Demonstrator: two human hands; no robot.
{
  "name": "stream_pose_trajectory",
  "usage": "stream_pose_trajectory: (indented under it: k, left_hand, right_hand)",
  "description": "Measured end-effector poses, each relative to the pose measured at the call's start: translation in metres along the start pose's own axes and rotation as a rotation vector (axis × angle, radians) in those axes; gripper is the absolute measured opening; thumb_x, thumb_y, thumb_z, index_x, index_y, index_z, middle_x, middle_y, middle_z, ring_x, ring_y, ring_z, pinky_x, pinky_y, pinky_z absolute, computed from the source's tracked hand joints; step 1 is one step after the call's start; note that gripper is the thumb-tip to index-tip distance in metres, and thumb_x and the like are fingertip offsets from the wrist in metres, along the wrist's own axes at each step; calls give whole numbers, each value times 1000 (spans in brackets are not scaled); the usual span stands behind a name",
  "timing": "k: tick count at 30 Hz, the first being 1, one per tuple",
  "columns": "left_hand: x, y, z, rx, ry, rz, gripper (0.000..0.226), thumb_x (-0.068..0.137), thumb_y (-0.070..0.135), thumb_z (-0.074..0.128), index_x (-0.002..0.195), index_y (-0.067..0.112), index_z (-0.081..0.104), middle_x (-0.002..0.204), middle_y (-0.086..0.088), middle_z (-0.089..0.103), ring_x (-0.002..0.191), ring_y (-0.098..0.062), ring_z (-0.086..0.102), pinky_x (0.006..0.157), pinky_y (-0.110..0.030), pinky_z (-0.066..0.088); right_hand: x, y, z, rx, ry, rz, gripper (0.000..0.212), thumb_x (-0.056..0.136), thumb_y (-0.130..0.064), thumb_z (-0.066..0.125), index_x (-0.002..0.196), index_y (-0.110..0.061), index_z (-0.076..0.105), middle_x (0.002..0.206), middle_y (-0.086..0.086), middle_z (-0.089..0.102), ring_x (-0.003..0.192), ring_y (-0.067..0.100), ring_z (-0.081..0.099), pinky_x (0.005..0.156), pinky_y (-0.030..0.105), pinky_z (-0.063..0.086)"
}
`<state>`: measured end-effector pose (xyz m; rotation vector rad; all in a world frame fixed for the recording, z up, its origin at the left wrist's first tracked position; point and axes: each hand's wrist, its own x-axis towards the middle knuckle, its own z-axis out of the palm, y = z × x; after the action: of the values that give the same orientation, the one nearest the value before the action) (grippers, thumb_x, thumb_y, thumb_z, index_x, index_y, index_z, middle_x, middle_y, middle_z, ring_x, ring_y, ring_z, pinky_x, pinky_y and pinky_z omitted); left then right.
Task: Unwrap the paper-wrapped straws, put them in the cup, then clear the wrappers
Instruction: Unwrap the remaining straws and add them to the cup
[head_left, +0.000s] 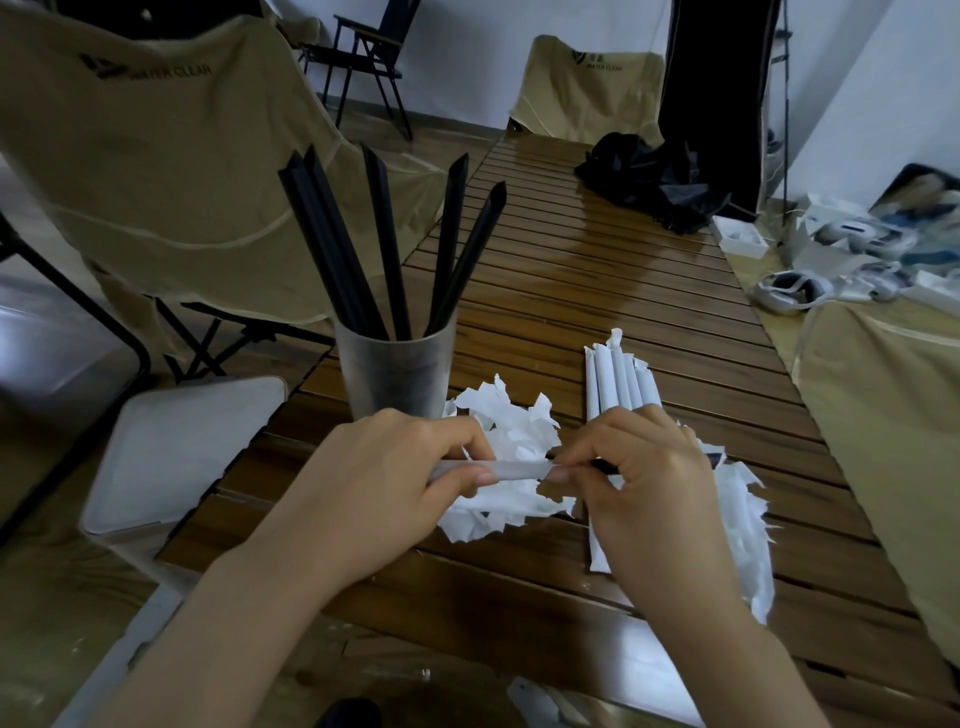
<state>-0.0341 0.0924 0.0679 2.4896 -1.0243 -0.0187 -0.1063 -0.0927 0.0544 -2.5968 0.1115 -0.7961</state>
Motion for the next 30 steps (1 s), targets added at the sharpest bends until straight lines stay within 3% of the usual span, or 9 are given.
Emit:
stream_pose_trajectory:
  k: [5,9,12,14,18,21,25,27,30]
  left_hand:
    - [0,1,-1,-80,35,-14,11,93,49,46,87,45,54,66,24,58,73,17,51,51,-6,35]
    - [-1,-1,1,-70,82,-22,14,93,49,47,84,43,56,59,23,49,77,15,50,55,-6,36]
    - [0,-2,3,-56,77,-20,14,93,49,46,86,43,56,62,23,49,77,18,48,59,-2,35]
    - [0,-1,2,-40,74,-24,16,94,50,45,89,42,58,67,22,52,72,11,52,55,-4,35]
    - [0,1,3,7,65,-15,18,94,51,42,96,42,58,82,19,62,66,-1,54,53,-8,28]
    - [0,0,4,16,55,-18,16,93,52,42,95,44,56,87,18,65,71,-1,56,56,-7,30]
    - [0,-2,4,3,69,-21,19,91,51,46,99,42,61,86,17,66,71,-2,56,56,-10,32]
    - [1,-3,5,2,64,-27,20,91,50,48,103,42,62,87,19,65,72,-1,56,57,-9,30]
    - [1,-3,8,-26,62,-40,21,90,50,50,103,41,65,80,20,62,69,0,55,56,-8,30]
  right_hand:
    - [-2,-6,1,33,142,107,19,67,-13,83,67,-20,66,71,-11,60,73,15,50,70,41,46]
    - [-4,-14,3,52,211,280,18,67,-25,84,72,-18,68,79,-7,57,79,19,50,71,41,45]
    - [-5,-16,4,69,207,357,15,70,-26,82,69,-20,69,77,-11,54,78,15,49,69,23,38]
    - [-5,-16,4,119,201,430,12,72,-26,81,72,-22,69,81,-15,52,78,6,48,66,8,33]
    - [-6,-18,6,217,178,516,10,74,-25,79,74,-21,70,87,-15,48,79,-4,48,65,4,38]
    - [-7,-20,7,209,175,509,9,75,-19,78,71,-20,70,84,-16,50,77,2,51,76,15,45]
    - [-7,-13,8,129,164,338,19,74,-4,77,67,-17,66,77,-8,52,69,5,52,62,5,37]
    - [-7,-10,10,65,119,242,21,76,2,74,67,-15,63,76,-6,52,69,9,52,60,10,39]
    - [-8,-14,12,-15,115,161,22,77,5,71,68,-12,60,77,-4,51,70,17,53,59,30,49]
